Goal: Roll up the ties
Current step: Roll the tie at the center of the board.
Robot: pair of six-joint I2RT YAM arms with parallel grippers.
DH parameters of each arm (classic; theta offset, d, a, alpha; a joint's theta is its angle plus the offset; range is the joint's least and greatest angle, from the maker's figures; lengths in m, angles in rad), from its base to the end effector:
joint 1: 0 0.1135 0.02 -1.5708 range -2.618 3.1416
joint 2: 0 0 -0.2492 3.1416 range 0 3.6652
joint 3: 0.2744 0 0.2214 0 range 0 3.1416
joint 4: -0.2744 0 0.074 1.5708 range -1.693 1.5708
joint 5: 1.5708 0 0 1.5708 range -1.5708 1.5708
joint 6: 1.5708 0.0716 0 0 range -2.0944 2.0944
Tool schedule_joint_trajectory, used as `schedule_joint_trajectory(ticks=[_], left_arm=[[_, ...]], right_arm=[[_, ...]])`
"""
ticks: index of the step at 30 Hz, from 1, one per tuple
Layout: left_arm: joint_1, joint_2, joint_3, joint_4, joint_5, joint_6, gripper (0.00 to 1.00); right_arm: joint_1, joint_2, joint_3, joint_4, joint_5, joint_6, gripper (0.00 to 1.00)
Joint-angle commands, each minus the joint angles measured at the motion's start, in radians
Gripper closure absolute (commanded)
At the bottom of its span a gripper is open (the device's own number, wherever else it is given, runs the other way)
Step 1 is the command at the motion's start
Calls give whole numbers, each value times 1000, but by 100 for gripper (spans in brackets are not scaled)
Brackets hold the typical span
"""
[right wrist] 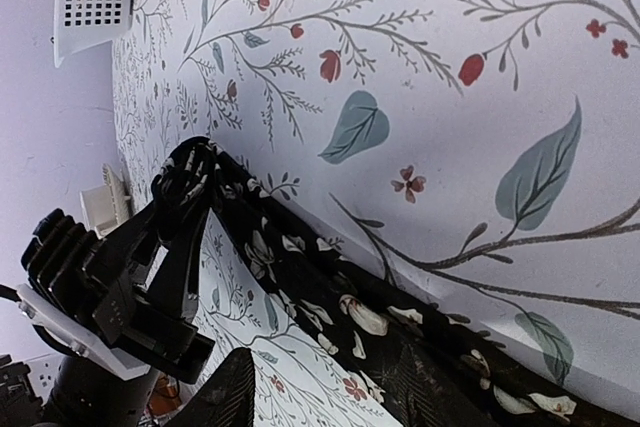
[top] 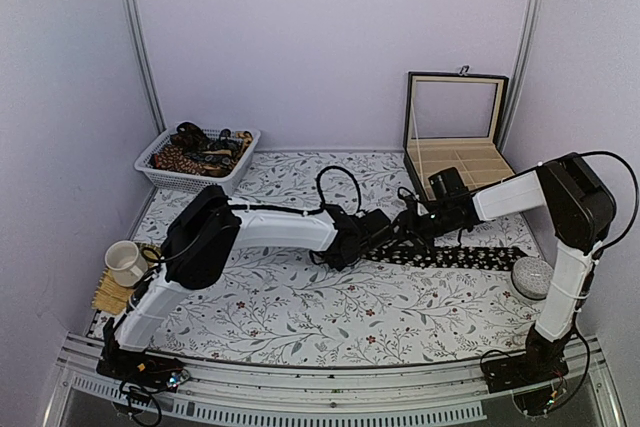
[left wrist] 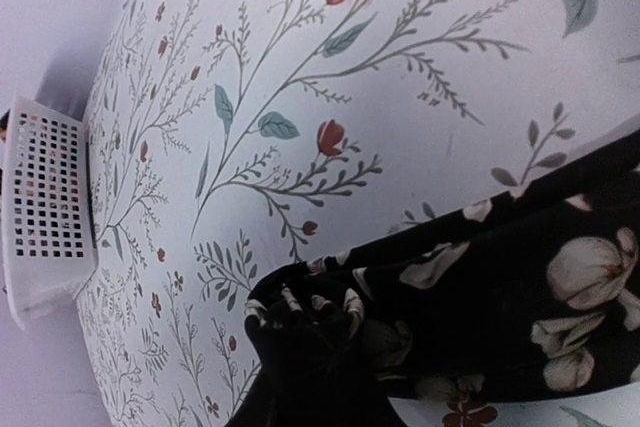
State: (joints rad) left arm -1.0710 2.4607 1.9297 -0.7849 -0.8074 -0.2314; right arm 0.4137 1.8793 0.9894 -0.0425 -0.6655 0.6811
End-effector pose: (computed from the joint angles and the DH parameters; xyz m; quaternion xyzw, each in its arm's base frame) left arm 0.2653 -0.3780 0.0947 0.3262 0.8533 0.2390 0.3291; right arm 0.3065 0.1828 0.1185 0.0180 0.9031 0.4192 0.0918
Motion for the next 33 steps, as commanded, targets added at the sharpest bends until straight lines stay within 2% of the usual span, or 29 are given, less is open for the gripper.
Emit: schedule_joint_trajectory(ticks=[1,14,24,33], left_arm=[[-27,55,25,-21,82,25,82],[-35,21,22,22,162,86,68],[-38,-14,13,74,222,124,61],[-39,-28,14,88,229,150,60]], right_arm=[[-11,-60,-6,20,-4,5,52],[-19,28,2,26,9,0,54],[-19,83,7,25,19,-13,70],[-5,108,13,10,36,-30,86]])
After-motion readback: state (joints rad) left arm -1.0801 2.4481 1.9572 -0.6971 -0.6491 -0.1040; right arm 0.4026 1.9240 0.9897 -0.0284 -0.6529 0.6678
